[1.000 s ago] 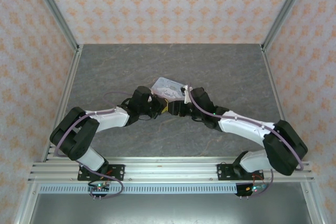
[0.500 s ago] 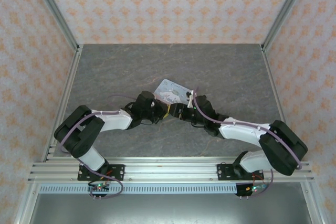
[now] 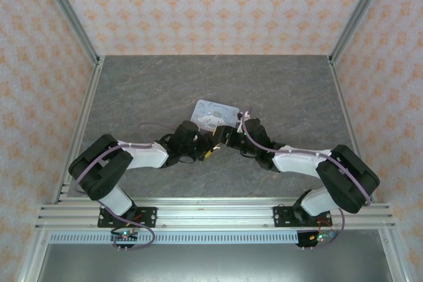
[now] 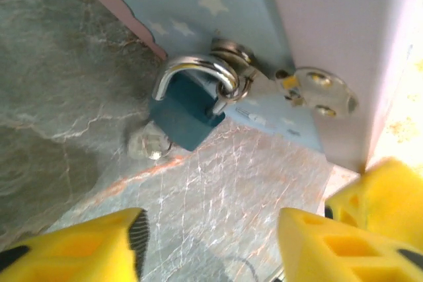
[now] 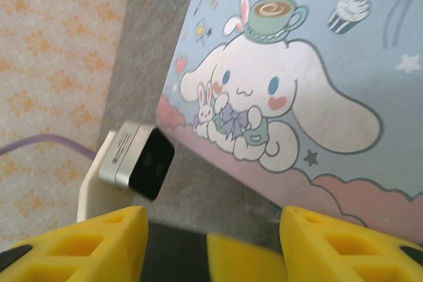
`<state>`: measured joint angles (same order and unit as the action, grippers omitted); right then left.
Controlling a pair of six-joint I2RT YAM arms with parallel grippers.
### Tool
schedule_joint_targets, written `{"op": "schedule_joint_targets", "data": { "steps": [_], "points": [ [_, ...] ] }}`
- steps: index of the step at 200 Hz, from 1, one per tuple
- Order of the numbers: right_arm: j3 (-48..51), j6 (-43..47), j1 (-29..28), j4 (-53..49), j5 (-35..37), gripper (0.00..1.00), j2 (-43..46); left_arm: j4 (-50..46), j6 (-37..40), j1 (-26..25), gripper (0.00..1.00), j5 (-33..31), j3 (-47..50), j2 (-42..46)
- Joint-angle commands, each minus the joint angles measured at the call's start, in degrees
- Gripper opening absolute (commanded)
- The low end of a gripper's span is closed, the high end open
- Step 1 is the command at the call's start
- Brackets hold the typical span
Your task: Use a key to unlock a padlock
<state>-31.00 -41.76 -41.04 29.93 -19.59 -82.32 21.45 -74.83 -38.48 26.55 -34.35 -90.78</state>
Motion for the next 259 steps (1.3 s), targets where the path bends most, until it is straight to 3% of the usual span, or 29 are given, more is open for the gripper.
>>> {"op": "schedule_joint_targets", "data": {
  "steps": [1,71,133,182,259],
  "points": [
    [-1.4,1.6,1.4,-3.1,2.1,0.55,-2.6,-2.2,1.2,0.1,0.64,-1.0,0.9,4.2],
    [-9.6,5.7,6.5,-8.0,-2.1,0.54,-7.3,-14.6,7.9,3.8,0.81,-4.6,-1.8,12.7],
    [-1.8,6.1,5.9,-8.4,-3.0,0.53,-0.3,-24.4,16.5,10.4,0.82,-4.4,-7.8,12.6],
    [-0.3,7.5,4.3,-7.4,-2.1,0.50,-3.4,-31.8,22.7,11.8,0.82,-6.8,-12.8,10.6],
    [-3.9,9.0,1.0,-7.9,-0.6,0.47,-9.7,-35.7,26.6,12.4,0.82,-9.4,-15.1,8.4]
  ]
}}
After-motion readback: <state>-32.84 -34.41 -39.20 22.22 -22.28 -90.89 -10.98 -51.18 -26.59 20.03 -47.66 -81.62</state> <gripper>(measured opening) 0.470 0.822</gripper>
